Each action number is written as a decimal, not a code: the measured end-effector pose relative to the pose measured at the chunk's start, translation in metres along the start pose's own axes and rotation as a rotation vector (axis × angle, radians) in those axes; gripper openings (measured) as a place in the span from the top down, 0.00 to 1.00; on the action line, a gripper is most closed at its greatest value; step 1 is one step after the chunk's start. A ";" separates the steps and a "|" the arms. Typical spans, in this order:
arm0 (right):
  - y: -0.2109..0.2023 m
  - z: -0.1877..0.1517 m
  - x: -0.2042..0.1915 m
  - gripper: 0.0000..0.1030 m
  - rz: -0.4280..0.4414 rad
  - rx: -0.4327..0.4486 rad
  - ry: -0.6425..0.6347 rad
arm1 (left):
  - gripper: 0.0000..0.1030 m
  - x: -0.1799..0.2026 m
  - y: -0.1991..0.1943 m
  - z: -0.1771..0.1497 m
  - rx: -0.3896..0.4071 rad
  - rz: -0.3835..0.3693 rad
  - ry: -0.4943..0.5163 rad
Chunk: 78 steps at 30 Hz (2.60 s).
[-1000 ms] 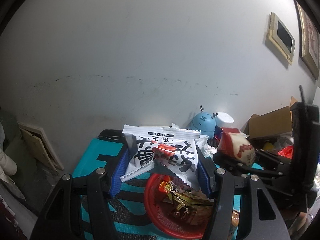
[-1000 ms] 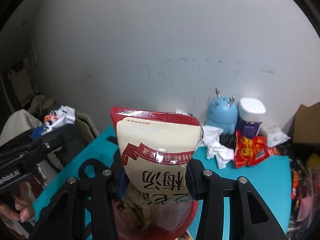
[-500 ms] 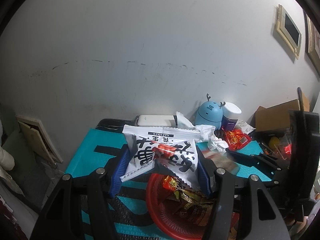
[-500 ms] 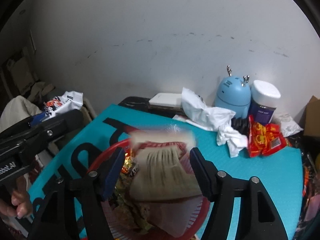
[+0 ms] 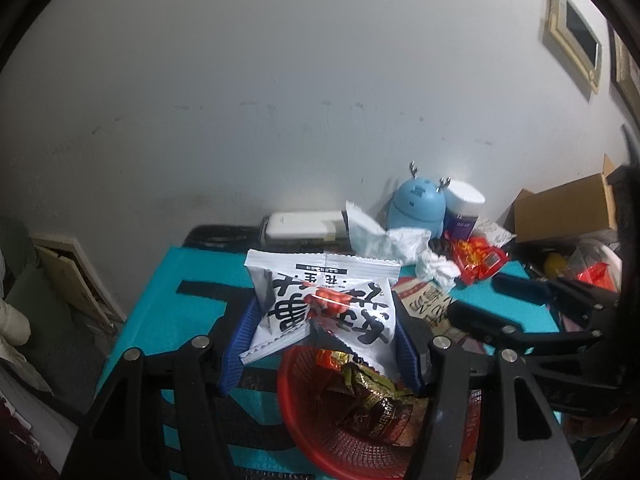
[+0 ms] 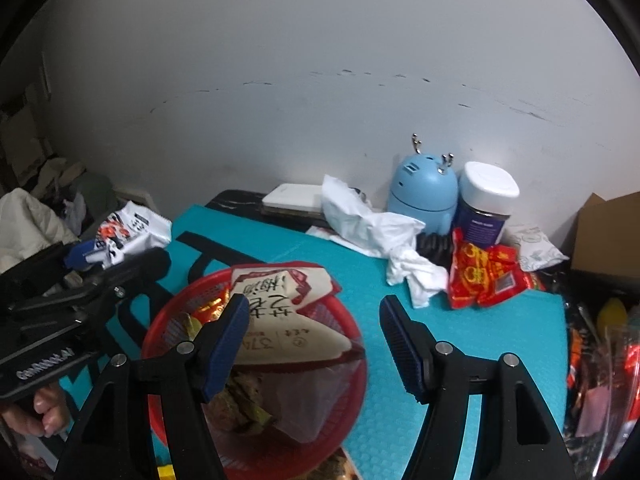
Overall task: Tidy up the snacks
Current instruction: 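Open the right tool to drop the white-red bag into the basket while the left tool holds its packet above, then open the left tool to drop the white printed packet into the basket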
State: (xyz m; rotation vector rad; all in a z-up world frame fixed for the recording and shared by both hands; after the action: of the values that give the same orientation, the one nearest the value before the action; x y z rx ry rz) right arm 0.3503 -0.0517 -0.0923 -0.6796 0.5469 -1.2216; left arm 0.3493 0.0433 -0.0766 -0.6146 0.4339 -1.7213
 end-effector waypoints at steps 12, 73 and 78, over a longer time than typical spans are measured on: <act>-0.001 -0.002 -0.001 0.34 0.003 -0.015 -0.009 | 0.42 0.001 0.040 -0.038 -0.207 -0.010 0.003; -0.110 0.013 0.005 0.34 0.003 0.114 -0.004 | 0.33 0.063 -0.070 0.002 -0.009 -0.031 0.134; -0.148 0.020 0.000 0.31 0.003 0.165 -0.019 | 0.33 0.064 -0.109 0.013 0.047 -0.028 0.109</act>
State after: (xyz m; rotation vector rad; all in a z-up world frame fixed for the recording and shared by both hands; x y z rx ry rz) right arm 0.2670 -0.0764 0.0290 -0.5497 0.4256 -1.2418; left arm 0.2619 0.0074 0.0088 -0.4970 0.4618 -1.7923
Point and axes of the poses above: each gripper's, at about its wrist camera, not at the fingertips, and y roughly the way its jaws point, x to its right, z to its top, the point moved 9 cm from there along y, roughly the way its jaws point, and after that the axes turned 8 degrees about -z, right-handed, at the moved point
